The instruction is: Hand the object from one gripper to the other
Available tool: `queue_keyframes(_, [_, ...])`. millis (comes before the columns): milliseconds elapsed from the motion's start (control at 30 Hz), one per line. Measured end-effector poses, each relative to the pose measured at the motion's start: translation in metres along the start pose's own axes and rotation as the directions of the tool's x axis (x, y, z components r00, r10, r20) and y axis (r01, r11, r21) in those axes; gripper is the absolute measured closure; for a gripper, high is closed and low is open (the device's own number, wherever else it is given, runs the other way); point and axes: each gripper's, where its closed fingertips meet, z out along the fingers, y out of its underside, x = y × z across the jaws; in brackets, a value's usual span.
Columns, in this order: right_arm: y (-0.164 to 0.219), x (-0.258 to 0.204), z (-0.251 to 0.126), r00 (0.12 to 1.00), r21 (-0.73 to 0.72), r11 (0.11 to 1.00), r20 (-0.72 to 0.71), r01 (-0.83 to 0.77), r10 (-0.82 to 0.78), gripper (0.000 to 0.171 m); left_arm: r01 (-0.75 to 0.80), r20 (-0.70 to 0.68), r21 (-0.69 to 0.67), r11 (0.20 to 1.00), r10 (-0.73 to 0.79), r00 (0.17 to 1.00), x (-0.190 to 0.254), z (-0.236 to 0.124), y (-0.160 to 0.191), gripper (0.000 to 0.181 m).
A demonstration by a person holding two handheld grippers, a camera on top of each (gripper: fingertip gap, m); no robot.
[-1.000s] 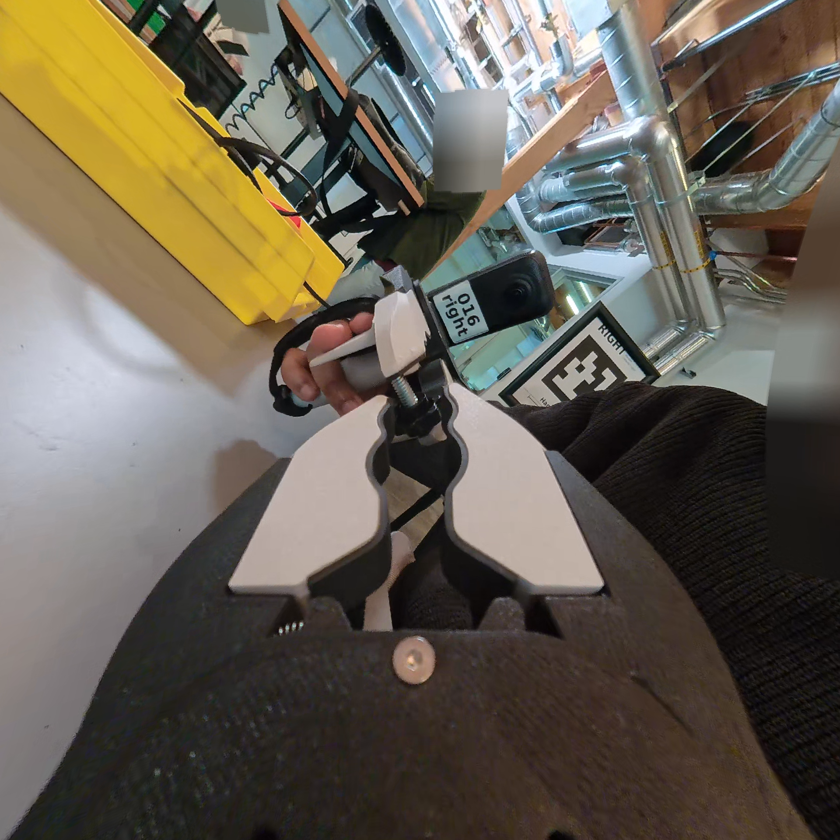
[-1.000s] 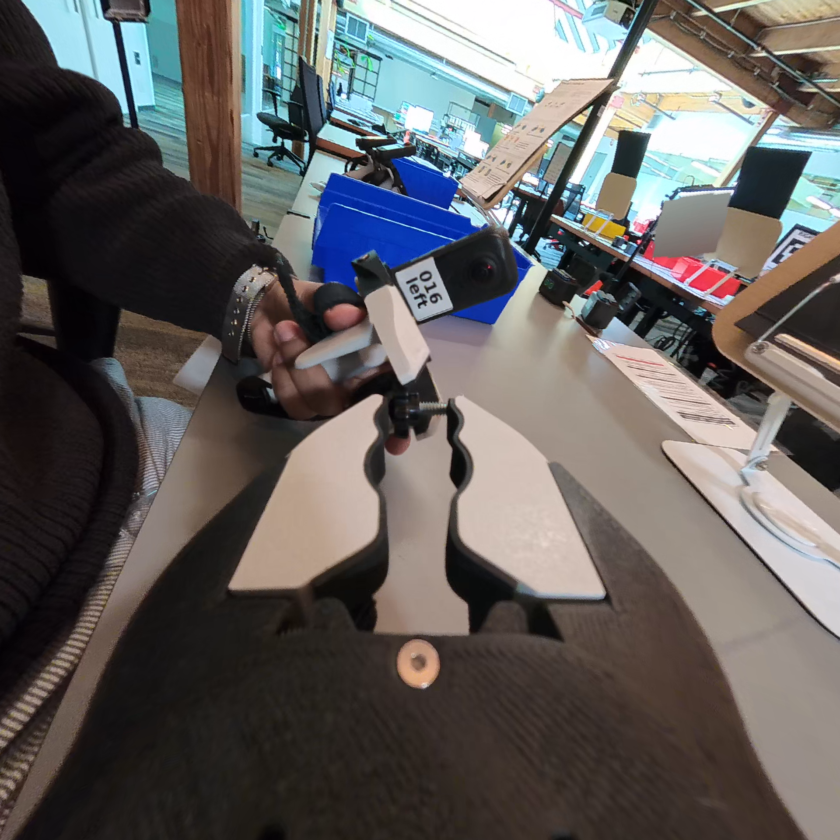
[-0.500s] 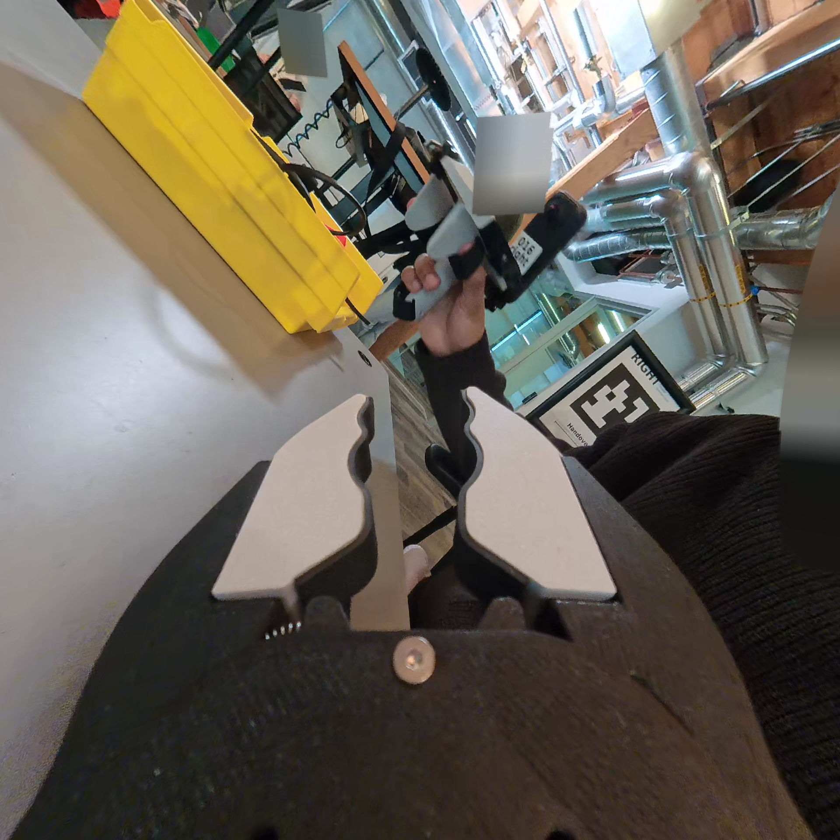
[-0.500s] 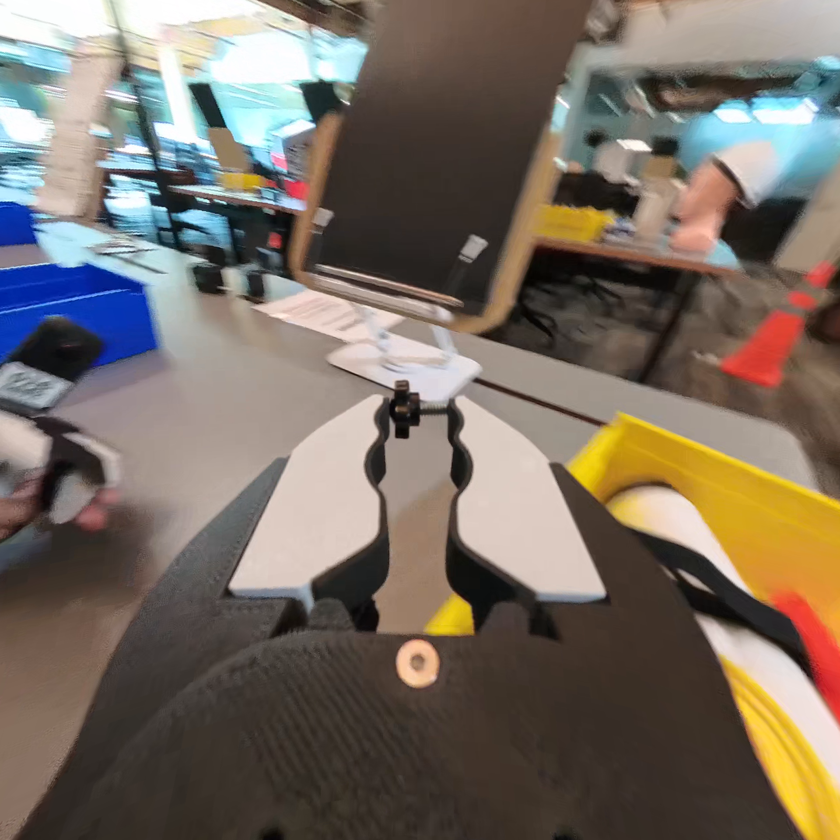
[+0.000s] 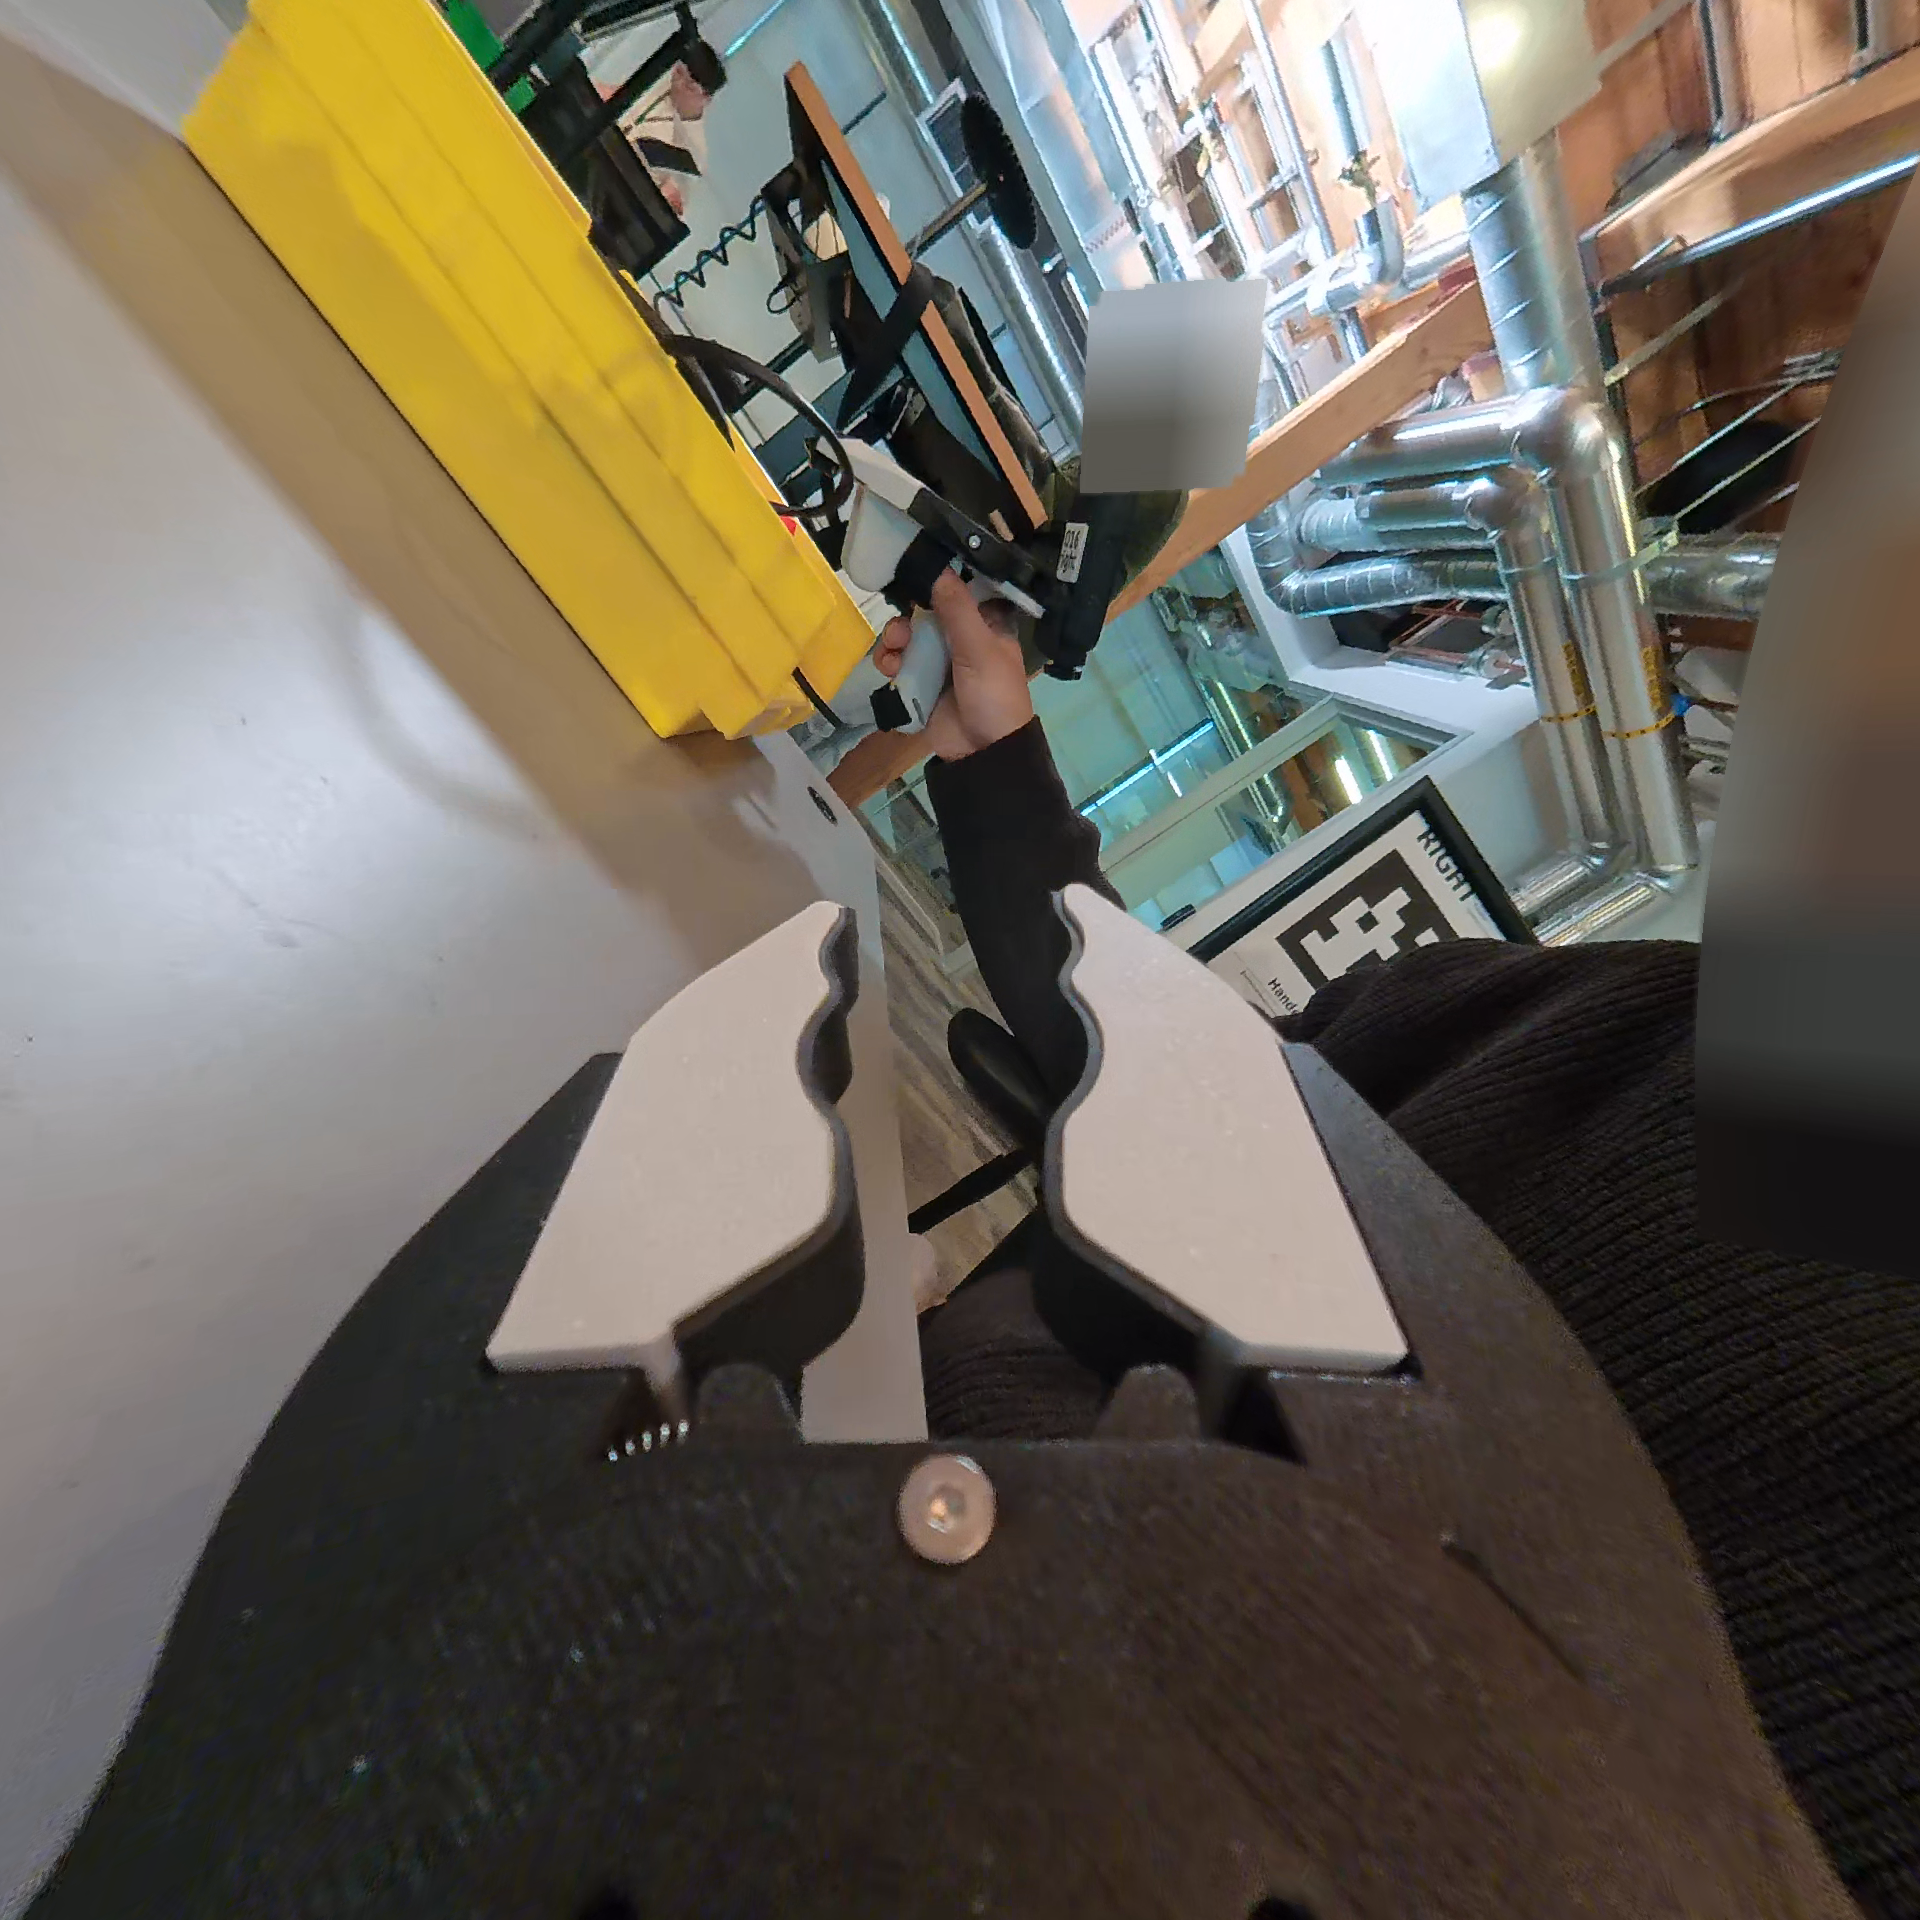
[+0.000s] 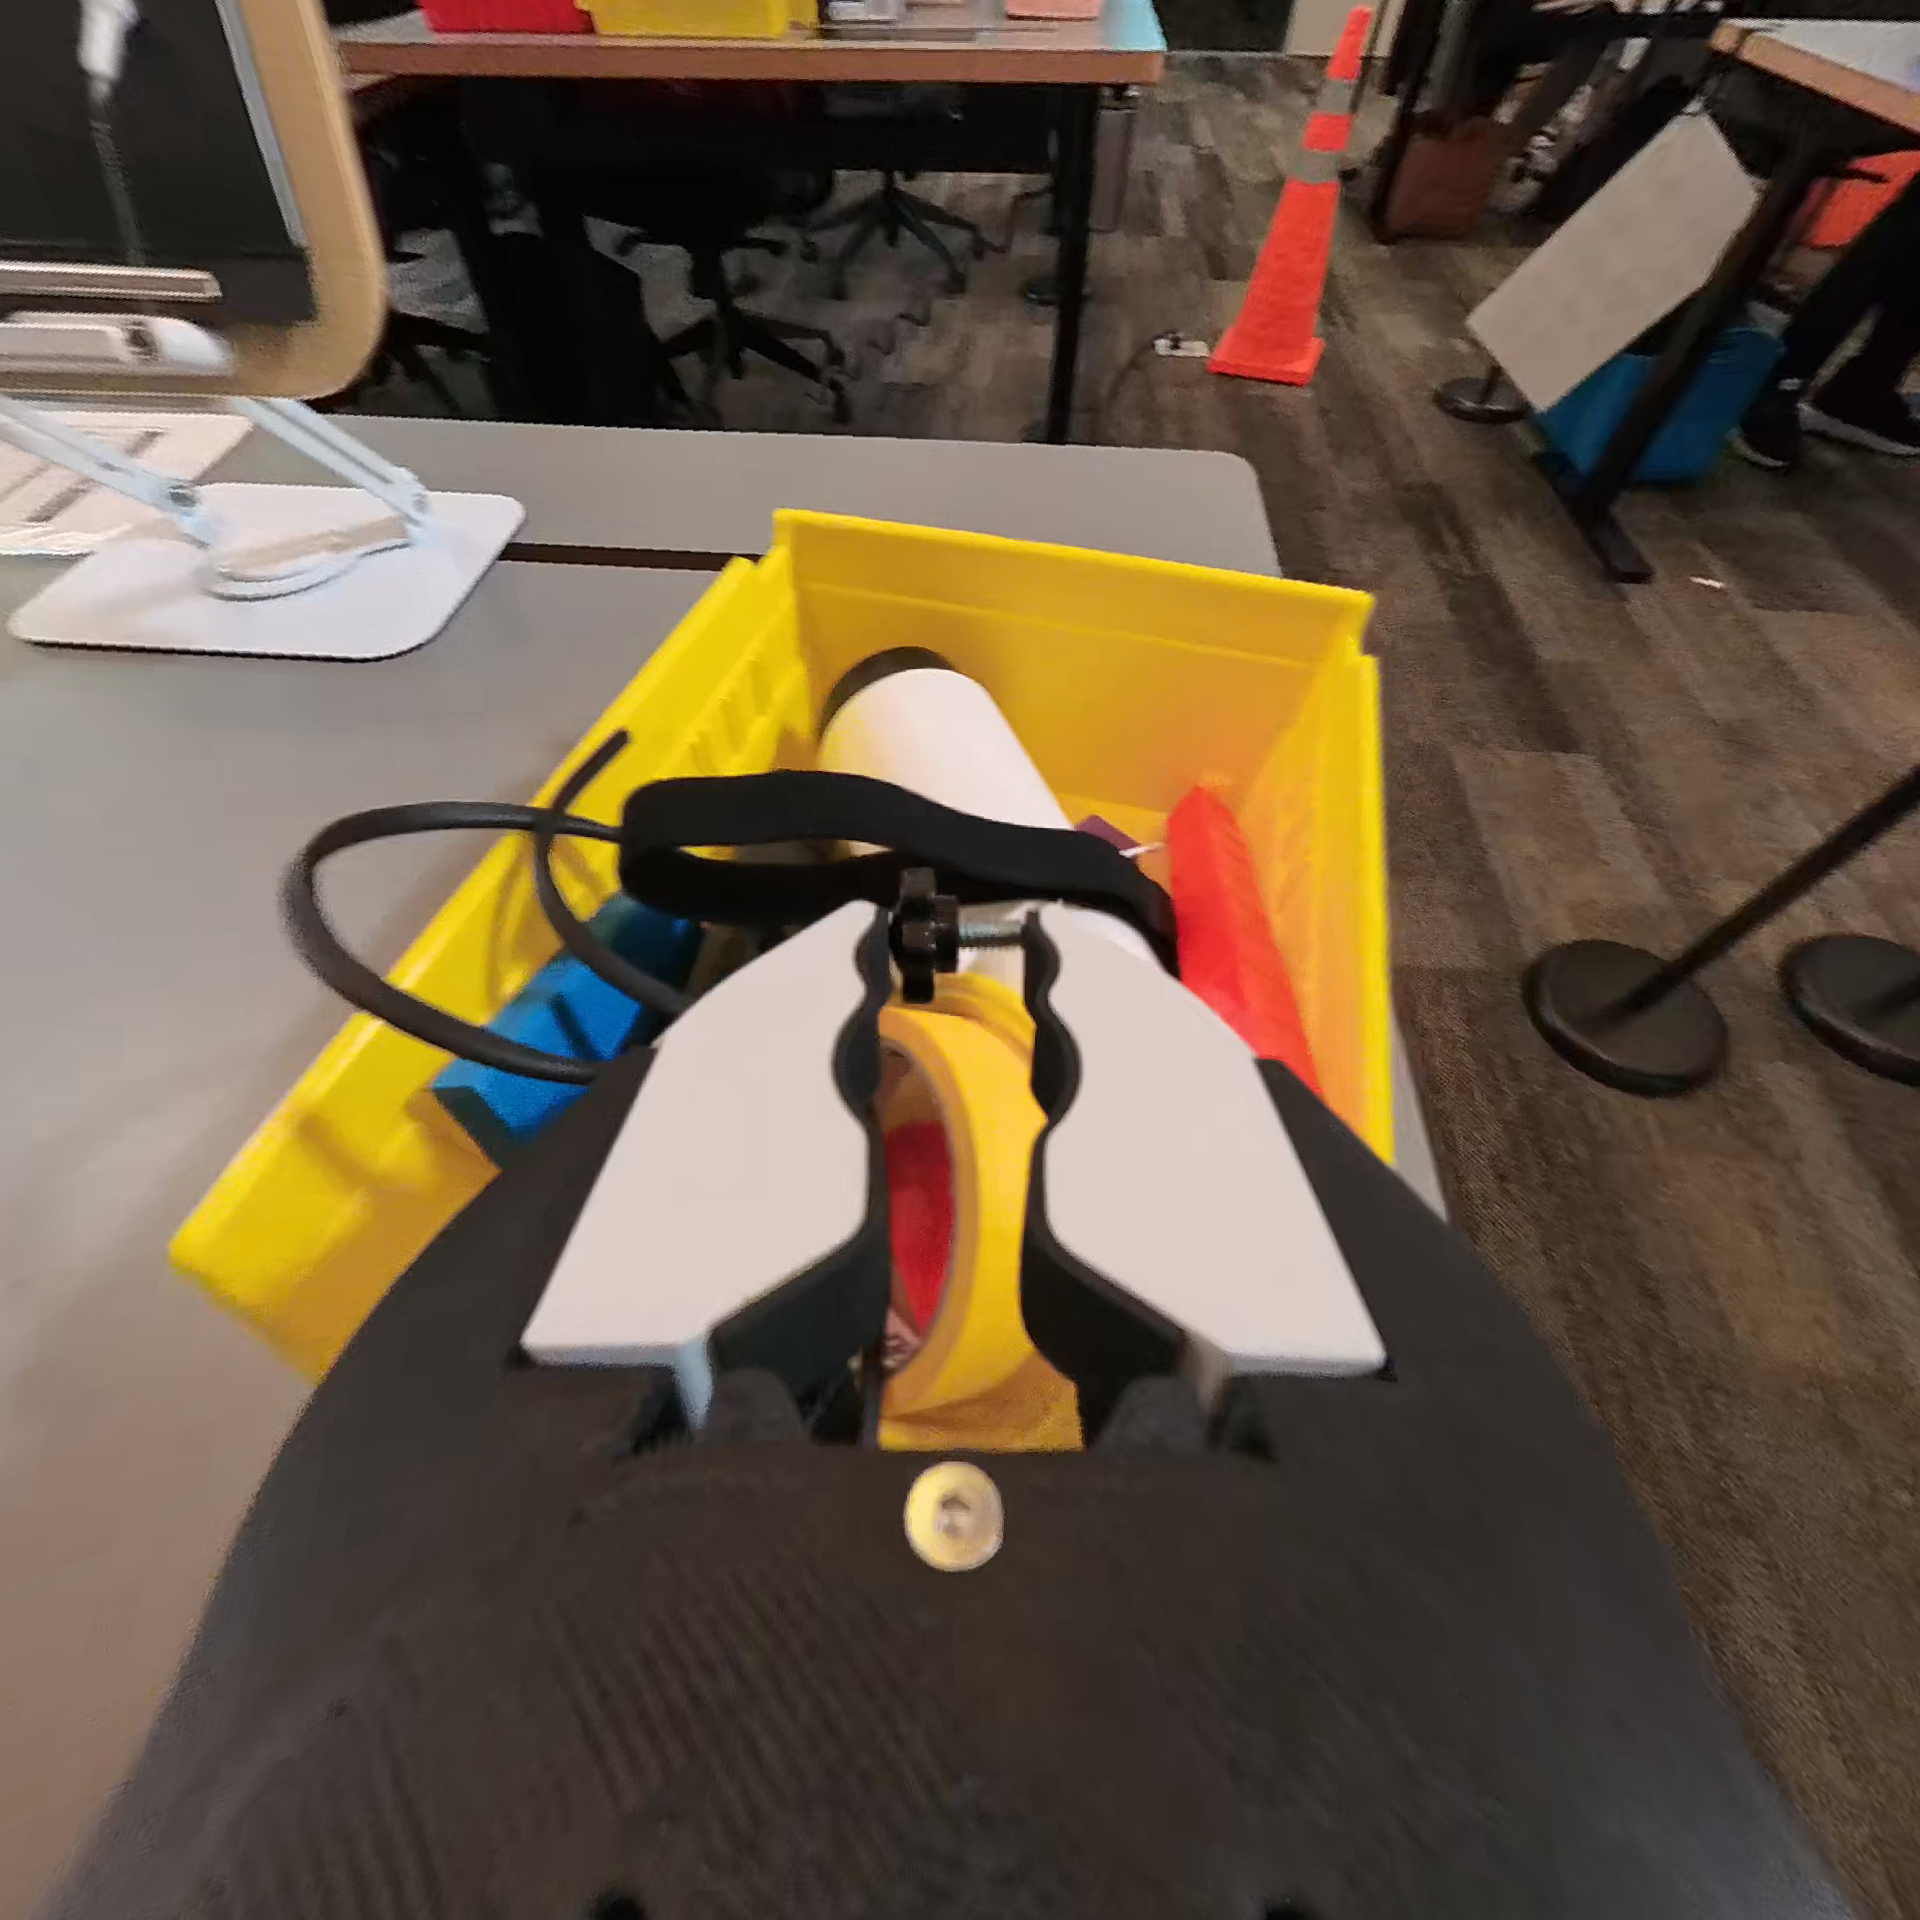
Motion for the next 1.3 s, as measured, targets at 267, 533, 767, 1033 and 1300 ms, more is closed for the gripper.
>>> queue_keyframes(267, [-0.017,0.027,-0.018,0.996,0.071,0.997,-0.086,0.010,-0.003,0.113,0.033,-0.027,-0.006,0.999,-0.033,0.999,0.003,0.002,0.003,0.146])
queue_keyframes(533, [-0.067,-0.128,-0.059,0.867,0.247,0.952,0.497,-0.180,0.035,0.159,0.029,-0.018,-0.007,1.000,-0.029,0.999,0.002,0.003,0.005,0.147])
queue_keyframes(767, [0.025,-0.278,-0.036,0.735,0.121,0.992,0.676,-0.037,-0.055,0.156,-0.010,-0.008,-0.014,1.000,0.010,1.000,0.006,0.005,0.007,0.147])
queue_keyframes(1033, [0.035,-0.298,-0.052,0.796,0.255,0.913,0.451,0.319,-0.404,0.171,-0.018,-0.023,-0.018,1.000,0.018,1.000,0.012,0.008,0.009,0.147])
queue_keyframes(1300, [0.025,-0.292,-0.049,0.793,0.347,0.907,0.469,0.238,-0.388,0.171,-0.084,0.030,-0.036,0.996,0.085,0.996,0.013,0.005,0.019,0.147])
